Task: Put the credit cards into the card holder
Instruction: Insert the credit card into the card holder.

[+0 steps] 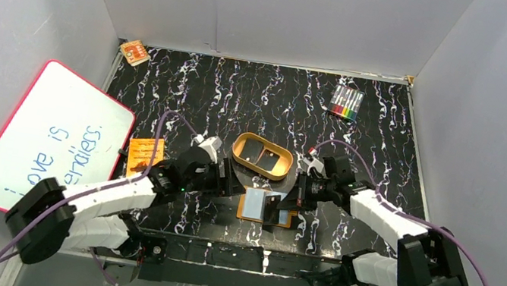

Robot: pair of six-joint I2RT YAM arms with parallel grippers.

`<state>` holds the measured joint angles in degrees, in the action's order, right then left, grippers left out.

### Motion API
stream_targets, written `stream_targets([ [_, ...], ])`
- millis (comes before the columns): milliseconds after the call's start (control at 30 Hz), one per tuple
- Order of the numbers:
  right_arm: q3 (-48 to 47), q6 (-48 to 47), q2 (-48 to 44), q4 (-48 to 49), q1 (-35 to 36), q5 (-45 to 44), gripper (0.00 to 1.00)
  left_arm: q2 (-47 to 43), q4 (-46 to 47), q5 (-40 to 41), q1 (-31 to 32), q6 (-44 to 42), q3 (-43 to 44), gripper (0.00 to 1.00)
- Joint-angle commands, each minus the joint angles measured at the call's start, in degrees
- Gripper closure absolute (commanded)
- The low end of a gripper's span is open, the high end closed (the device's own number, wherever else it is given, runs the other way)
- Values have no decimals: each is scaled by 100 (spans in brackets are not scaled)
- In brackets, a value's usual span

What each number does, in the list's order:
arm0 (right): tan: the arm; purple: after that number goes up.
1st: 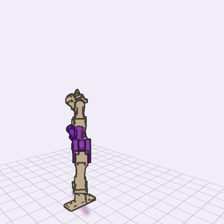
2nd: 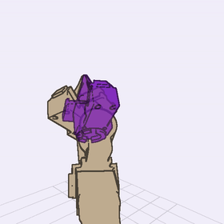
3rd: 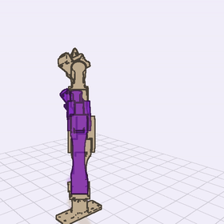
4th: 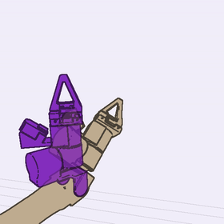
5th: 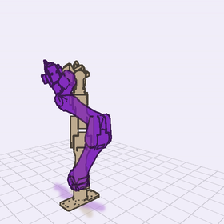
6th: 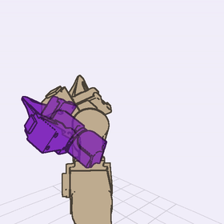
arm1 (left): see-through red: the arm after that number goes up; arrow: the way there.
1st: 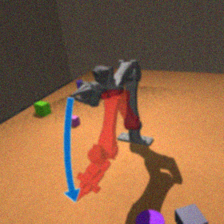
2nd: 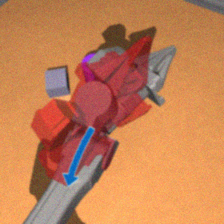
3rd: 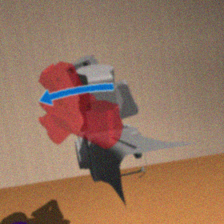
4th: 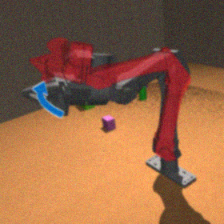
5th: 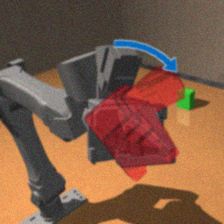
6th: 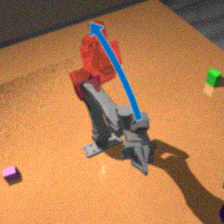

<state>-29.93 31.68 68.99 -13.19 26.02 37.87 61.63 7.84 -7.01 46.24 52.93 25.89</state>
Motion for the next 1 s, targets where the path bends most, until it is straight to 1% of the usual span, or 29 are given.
stream_targets([
  [0,99,481,351,767,8,373,100,722,291,-357,-10,-188,511,34],
  [100,110,505,425,774,-6,302,100,1104,272,-443,-10,-216,679,37],
  [200,110,538,492,805,-25,289,100,1253,327,-430,-14,-197,688,38],
  [567,137,543,790,880,-156,327,100,1321,-89,-8,-11,-231,674,40],
  [967,45,562,920,1054,-200,434,100,1420,-203,85,-10,-219,560,42],
])
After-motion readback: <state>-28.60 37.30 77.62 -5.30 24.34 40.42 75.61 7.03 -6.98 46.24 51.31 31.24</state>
